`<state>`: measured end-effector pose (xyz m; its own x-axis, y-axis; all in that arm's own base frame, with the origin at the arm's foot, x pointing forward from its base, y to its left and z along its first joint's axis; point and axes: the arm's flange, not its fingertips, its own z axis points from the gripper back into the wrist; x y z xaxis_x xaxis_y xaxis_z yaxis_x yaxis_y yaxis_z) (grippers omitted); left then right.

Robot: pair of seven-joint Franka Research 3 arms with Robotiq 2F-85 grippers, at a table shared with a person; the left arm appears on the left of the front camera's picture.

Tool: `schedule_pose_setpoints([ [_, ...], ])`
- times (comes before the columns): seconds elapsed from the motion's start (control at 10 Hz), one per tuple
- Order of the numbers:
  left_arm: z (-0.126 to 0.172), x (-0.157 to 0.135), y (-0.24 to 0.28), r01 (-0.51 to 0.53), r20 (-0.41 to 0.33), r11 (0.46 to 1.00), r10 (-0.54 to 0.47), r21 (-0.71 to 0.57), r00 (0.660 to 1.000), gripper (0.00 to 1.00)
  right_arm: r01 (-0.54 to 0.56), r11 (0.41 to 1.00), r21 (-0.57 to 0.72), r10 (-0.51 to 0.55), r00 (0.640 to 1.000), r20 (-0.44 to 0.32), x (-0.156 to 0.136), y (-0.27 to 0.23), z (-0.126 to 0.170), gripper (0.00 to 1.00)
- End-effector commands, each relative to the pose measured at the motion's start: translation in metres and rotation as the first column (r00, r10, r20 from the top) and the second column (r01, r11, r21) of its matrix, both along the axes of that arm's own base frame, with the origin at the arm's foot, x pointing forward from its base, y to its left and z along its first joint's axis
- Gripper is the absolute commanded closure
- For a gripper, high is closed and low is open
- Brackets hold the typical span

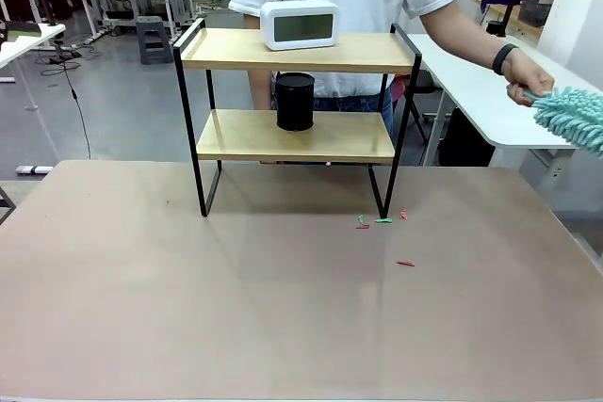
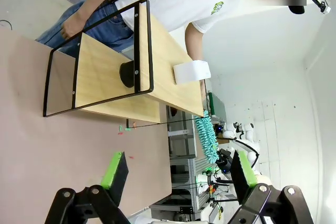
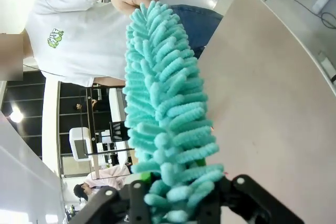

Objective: Clean the shelf.
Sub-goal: Hand the Duster back to the human.

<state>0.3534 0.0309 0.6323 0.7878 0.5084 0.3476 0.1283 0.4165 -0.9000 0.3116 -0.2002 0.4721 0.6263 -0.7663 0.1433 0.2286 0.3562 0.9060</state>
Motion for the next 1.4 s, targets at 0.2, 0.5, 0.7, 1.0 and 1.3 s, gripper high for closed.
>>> schedule_pose_setpoints([
  [0.2,0.001,-0.001,0.0,-0.003,0.004,1.0,0.003,0.006,1.0,0.0,-0.074,0.997,-0.002,0.074,0.995,0.071,-0.01,0.005,0.019,0.0],
  [0.5,-0.037,0.008,-0.001,0.117,-0.108,0.99,-0.126,-0.084,0.986,0.0,-0.246,0.968,0.051,0.238,0.962,0.133,-0.012,0.039,0.036,0.0],
  [0.7,-0.104,0.016,-0.037,0.243,-0.194,0.958,-0.27,-0.152,0.943,0.0,-0.454,0.874,0.173,0.432,0.889,0.148,-0.004,0.099,0.046,0.0],
  [1.0,-0.139,0.03,-0.09,0.253,-0.197,0.931,-0.309,-0.264,0.931,0.0,-0.665,0.67,0.329,0.658,0.737,0.15,0.012,0.225,0.027,0.0],
  [1.3,-0.142,0.017,-0.07,0.285,-0.233,0.939,-0.325,-0.193,0.916,0.0,-0.669,0.697,0.258,0.641,0.743,0.194,0.016,0.2,0.048,0.0],
])
